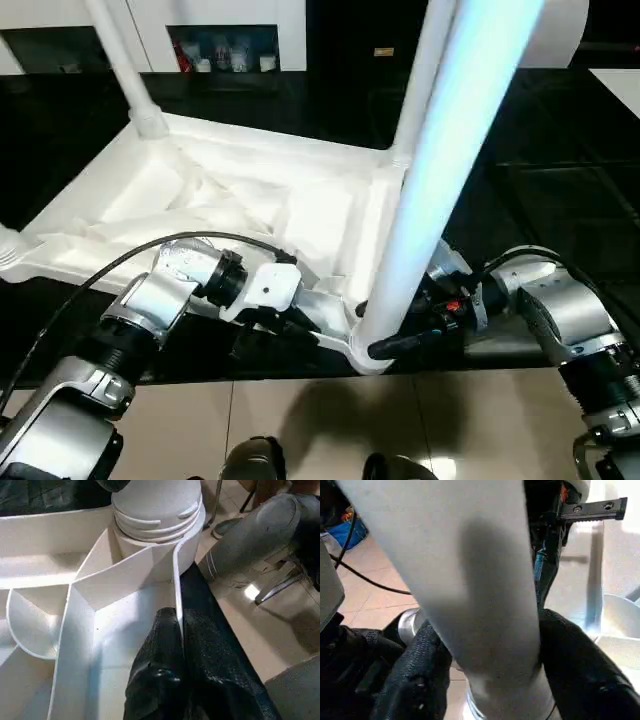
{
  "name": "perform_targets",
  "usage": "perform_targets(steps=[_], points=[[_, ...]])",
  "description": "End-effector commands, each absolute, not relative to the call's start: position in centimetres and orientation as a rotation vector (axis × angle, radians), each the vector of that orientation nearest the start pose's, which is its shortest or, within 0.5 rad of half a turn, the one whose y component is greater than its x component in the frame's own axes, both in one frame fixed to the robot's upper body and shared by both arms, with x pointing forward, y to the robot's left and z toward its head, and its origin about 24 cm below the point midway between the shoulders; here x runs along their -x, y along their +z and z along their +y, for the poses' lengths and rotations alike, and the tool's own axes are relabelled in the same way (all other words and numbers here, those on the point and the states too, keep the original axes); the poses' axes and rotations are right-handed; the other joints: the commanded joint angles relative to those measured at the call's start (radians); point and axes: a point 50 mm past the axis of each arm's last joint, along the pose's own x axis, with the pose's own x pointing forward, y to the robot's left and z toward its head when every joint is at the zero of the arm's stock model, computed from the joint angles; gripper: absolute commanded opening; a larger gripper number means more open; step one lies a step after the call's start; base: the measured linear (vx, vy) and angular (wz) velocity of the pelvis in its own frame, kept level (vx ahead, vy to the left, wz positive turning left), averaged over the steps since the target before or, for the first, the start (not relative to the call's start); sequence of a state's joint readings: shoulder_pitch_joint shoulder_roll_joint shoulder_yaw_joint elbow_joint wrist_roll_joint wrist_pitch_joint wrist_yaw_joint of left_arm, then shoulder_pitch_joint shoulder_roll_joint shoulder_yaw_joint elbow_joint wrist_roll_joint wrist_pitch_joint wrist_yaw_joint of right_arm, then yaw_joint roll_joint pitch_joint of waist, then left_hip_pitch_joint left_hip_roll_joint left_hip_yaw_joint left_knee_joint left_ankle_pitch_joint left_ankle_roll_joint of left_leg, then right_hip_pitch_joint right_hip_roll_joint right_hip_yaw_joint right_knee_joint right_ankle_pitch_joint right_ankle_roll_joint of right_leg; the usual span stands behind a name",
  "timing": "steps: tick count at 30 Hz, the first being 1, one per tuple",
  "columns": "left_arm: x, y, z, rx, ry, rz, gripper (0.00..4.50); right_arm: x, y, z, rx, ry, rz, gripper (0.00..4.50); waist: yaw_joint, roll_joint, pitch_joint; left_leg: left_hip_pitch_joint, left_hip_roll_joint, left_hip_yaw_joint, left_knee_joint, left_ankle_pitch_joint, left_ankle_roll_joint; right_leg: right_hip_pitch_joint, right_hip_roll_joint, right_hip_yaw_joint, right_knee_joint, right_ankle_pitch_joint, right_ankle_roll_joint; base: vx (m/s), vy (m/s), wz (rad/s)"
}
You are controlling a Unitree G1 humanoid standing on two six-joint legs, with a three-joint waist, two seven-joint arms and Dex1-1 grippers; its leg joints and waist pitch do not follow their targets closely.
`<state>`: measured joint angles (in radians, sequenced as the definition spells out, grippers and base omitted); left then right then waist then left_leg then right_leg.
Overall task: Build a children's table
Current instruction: Rotate leg to tighten
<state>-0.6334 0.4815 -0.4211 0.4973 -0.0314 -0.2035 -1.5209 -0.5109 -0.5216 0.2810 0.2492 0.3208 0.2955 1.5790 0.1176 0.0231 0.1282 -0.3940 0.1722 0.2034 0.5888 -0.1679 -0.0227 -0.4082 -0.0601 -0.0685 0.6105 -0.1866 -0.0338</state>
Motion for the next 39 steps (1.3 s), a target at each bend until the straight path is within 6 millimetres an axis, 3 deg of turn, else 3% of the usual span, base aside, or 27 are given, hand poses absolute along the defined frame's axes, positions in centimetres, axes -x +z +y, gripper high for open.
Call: perform_targets(steps=[1, 8, 11, 13, 15, 19, 22, 24, 28, 31, 32, 35, 36, 39], points=[[-29.9, 8.4, 12.2, -0.751, -1.818, 0.271, 0.0, -27.8, 9.6, -14.2, 0.118, 1.791, 0.372, 2.25, -0.008, -0.012, -0.072, 0.03, 0.076, -0.036, -0.068, -0.173, 0.076, 0.043, -0.105, 0.063, -0.075, -0.235, -0.229, 0.0, 0.0, 0.0], [-30.6, 9.1, 12.9, -0.556, -1.624, 0.239, 0.0, -27.8, 10.0, -14.1, -0.033, 1.606, 0.323, 2.18, -0.01, -0.011, -0.069, 0.03, 0.075, -0.038, -0.073, -0.193, 0.058, 0.043, -0.106, 0.062, -0.081, -0.3, -0.217, 0.0, 0.0, 0.0], [-31.0, 9.3, 13.5, -0.516, -1.503, 0.222, 0.0, -28.3, 9.8, -13.7, -0.029, 1.445, 0.256, 2.16, -0.019, -0.01, -0.067, 0.027, 0.074, -0.04, -0.076, -0.203, 0.042, 0.041, -0.107, 0.063, -0.084, -0.327, -0.2, 0.0, 0.0, 0.0], [-31.2, 9.3, 13.7, -0.522, -1.443, 0.229, 0.0, -28.6, 9.6, -13.5, -0.023, 1.361, 0.235, 2.16, -0.035, -0.014, -0.07, 0.019, 0.068, -0.042, -0.075, -0.184, 0.039, 0.047, -0.105, 0.061, -0.082, -0.311, -0.193, 0.0, 0.0, 0.0], [-31.6, 9.2, 13.9, -0.529, -1.362, 0.241, 0.0, -29.1, 9.3, -13.3, -0.018, 1.265, 0.222, 2.13, -0.047, -0.012, -0.069, 0.021, 0.067, -0.04, -0.074, -0.175, 0.039, 0.042, -0.103, 0.062, -0.082, -0.286, -0.199, 0.0, 0.0, 0.0], [-32.4, 9.4, 12.0, -0.441, -1.148, 0.24, 0.0, -30.6, 8.4, -11.9, -0.042, 0.899, 0.209, 2.1, -0.073, -0.013, -0.079, 0.016, 0.062, -0.037, -0.068, -0.079, 0.061, 0.048, -0.096, 0.06, -0.065, -0.131, -0.235, 0.0, 0.0, 0.0], [-32.8, 9.6, 10.8, -0.405, -1.072, 0.231, 0.0, -30.9, 8.4, -11.0, -0.083, 0.8, 0.206, 2.09, -0.076, -0.012, -0.078, 0.017, 0.06, -0.031, -0.064, -0.044, 0.103, 0.046, -0.092, 0.063, -0.062, -0.048, -0.252, 0.0, 0.0, 0.0], [-33.1, 9.6, 10.0, -0.381, -1.021, 0.228, 0.0, -31.2, 8.3, -10.4, -0.1, 0.736, 0.204, 2.07, -0.075, -0.011, -0.076, 0.018, 0.06, -0.032, -0.064, -0.054, 0.106, 0.045, -0.092, 0.06, -0.066, -0.066, -0.251, 0.0, 0.0, 0.0], [-34.3, 10.3, 5.2, -0.309, -0.83, 0.192, 0.0, -32.4, 8.2, -7.3, -0.164, 0.41, 0.208, 2.07, -0.078, -0.012, -0.07, 0.027, 0.06, -0.033, -0.071, -0.123, 0.054, 0.038, -0.094, 0.062, -0.084, -0.202, -0.222, 0.0, 0.0, 0.0], [-34.3, 10.4, 4.8, -0.311, -0.819, 0.186, 0.0, -32.3, 8.2, -7.0, -0.143, 0.393, 0.203, 2.07, -0.074, -0.011, -0.069, 0.025, 0.059, -0.035, -0.074, -0.128, 0.054, 0.043, -0.094, 0.065, -0.084, -0.191, -0.195, 0.0, 0.0, 0.0], [-34.2, 10.5, 4.4, -0.307, -0.825, 0.18, 0.0, -32.3, 8.3, -6.9, -0.127, 0.361, 0.189, 2.61, -0.074, -0.011, -0.07, 0.023, 0.058, -0.035, -0.074, -0.126, 0.059, 0.045, -0.094, 0.065, -0.083, -0.181, -0.193, 0.0, 0.0, 0.0], [-34.2, 10.5, 4.6, -0.34, -0.839, 0.178, 0.0, -32.3, 8.6, -7.5, -0.112, 0.253, 0.141, 2.83, -0.074, -0.01, -0.071, 0.022, 0.056, -0.034, -0.073, -0.111, 0.067, 0.042, -0.094, 0.065, -0.082, -0.155, -0.186, 0.0, 0.0, 0.0], [-34.2, 10.3, 5.1, -0.352, -0.83, 0.186, 0.0, -32.5, 8.7, -7.8, -0.12, 0.236, 0.125, 2.83, -0.073, 0.0, -0.07, 0.022, 0.056, -0.037, -0.074, -0.121, 0.067, 0.044, -0.097, 0.064, -0.083, -0.164, -0.184, 0.0, 0.0, 0.0], [-34.3, 10.0, 6.1, -0.365, -0.82, 0.198, 0.0, -32.7, 9.2, -8.4, -0.116, 0.248, 0.087, 3.22, -0.078, -0.004, -0.071, 0.019, 0.057, -0.038, -0.075, -0.122, 0.067, 0.047, -0.092, 0.063, -0.079, -0.133, -0.187, 0.0, 0.0, 0.0]])
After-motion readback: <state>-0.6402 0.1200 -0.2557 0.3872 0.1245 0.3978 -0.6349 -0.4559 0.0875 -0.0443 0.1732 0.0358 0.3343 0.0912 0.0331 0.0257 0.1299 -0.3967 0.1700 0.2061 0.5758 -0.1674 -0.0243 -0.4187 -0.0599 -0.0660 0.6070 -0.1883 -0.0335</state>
